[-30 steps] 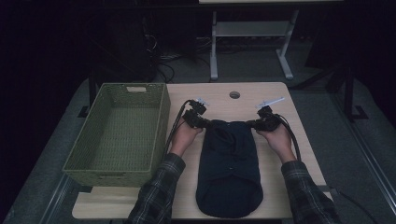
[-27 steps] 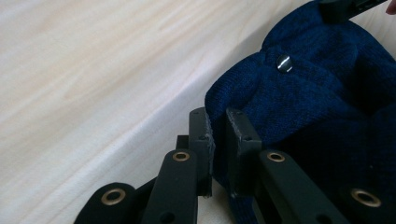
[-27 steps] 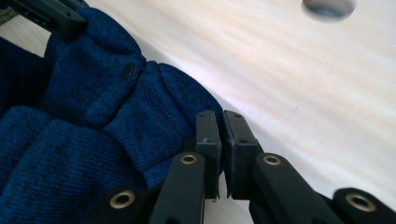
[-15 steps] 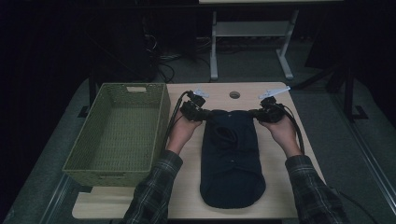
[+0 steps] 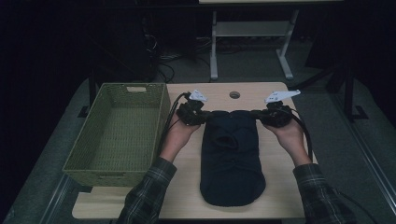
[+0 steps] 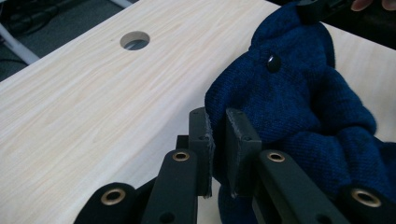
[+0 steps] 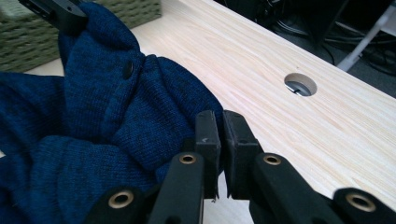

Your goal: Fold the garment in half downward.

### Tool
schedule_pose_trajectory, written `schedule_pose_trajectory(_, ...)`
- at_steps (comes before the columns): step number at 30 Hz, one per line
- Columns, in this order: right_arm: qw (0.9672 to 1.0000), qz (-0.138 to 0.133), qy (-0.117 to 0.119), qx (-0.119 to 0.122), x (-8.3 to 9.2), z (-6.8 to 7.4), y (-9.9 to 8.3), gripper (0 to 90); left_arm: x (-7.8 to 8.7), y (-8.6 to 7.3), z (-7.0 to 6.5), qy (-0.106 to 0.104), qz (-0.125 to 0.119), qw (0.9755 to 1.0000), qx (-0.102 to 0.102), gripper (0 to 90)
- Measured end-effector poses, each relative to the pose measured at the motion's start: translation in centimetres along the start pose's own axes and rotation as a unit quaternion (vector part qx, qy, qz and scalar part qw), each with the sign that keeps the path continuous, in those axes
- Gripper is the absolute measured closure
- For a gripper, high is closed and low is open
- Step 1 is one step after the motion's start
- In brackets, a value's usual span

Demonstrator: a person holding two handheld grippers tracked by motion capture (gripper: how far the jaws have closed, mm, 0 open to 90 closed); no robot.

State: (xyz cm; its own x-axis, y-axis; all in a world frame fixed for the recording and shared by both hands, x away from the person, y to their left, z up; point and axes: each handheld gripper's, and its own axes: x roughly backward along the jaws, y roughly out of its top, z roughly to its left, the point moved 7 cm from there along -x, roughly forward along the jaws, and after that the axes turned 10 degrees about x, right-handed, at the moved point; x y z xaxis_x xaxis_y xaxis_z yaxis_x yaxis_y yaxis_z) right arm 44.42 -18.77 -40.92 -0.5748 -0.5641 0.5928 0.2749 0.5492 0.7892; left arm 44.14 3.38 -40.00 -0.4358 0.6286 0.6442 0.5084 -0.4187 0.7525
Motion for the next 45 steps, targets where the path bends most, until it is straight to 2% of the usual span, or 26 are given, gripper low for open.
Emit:
schedule_pose_trajectory(6,0.9997,-0.011,-0.001,0.02,1.4,1.7,-0.4,85.0,1.0,-1.0,-1.3,-0.007,-0.006,0.9999,-0.013,81.8)
schedule_pose_trajectory(12,0.9995,-0.01,0.005,0.029,2.3,3.1,-0.7,84.2,1.8,-1.9,-2.3,-0.016,-0.008,0.9996,-0.021,81.7)
schedule_pose_trajectory(16,0.9993,-0.016,0.004,0.035,2.6,3.8,-1.0,84.5,2.0,-2.3,-2.4,-0.012,-0.01,0.9996,-0.025,81.8)
schedule_pose_trajectory(20,0.9992,-0.017,-0.007,0.037,2.6,3.4,-0.5,84.7,1.9,-1.3,-1.9,-0.006,-0.011,0.9996,-0.027,81.9)
schedule_pose_trajectory(28,0.9979,-0.03,-0.036,0.045,3.2,1.6,2.5,84.9,3.4,2.3,-1.1,0.016,-0.039,0.9983,-0.039,81.9)
schedule_pose_trajectory(31,0.9972,-0.036,-0.046,0.047,3.6,1.1,3.6,84.8,3.8,2.9,-1.3,0.019,-0.047,0.9979,-0.042,81.9)
schedule_pose_trajectory(34,0.9973,-0.041,-0.044,0.043,3.8,1.4,3.6,84.5,3.8,2.3,-1.7,0.013,-0.042,0.998,-0.046,81.6)
schedule_pose_trajectory(37,0.9976,-0.039,-0.036,0.043,3.9,2.1,2.7,83.5,3.7,1.1,-2.2,-0.002,-0.038,0.9984,-0.042,81.1)
schedule_pose_trajectory(41,0.9984,-0.037,-0.02,0.039,3.7,3.3,1.3,83.0,3.4,-0.7,-2.7,-0.009,-0.025,0.9987,-0.044,81.0)
schedule_pose_trajectory(45,0.9985,-0.029,-0.013,0.044,3.5,4.4,0.2,82.5,3.2,-2.0,-3.1,-0.018,-0.017,0.999,-0.038,81.0)
